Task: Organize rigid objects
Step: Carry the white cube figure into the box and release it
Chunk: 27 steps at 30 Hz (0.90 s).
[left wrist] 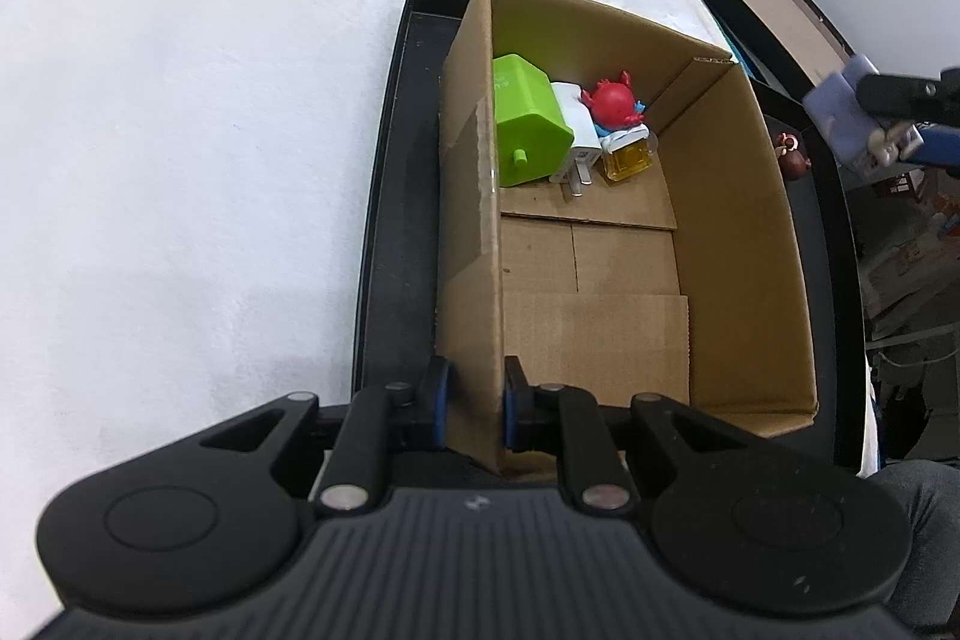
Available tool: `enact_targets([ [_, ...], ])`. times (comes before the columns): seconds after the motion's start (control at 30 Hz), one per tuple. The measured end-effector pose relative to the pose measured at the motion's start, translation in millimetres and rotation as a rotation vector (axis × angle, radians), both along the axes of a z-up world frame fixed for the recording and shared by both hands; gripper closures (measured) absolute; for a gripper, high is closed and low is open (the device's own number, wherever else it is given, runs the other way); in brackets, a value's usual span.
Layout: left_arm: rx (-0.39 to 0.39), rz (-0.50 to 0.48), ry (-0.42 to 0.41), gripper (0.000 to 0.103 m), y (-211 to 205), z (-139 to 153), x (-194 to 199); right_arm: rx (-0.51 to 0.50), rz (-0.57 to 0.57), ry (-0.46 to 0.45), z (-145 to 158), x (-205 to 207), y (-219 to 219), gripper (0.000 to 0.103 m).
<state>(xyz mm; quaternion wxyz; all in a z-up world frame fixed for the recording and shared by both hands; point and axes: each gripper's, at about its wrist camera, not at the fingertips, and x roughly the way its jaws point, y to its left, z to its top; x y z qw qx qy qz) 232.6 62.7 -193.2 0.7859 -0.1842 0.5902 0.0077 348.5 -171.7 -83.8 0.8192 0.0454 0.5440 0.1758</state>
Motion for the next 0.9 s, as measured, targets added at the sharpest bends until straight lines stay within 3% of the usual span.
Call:
enact_targets([
  [0.57,-0.039,0.000,-0.010,0.085,7,-1,-3,0.009,0.052,0.054,-16,-15,62,0.058],
  [0.9,-0.057,-0.004,-0.014,0.084,9,-1,-4,0.015,0.024,0.129,-60,-25,80,0.058],
])
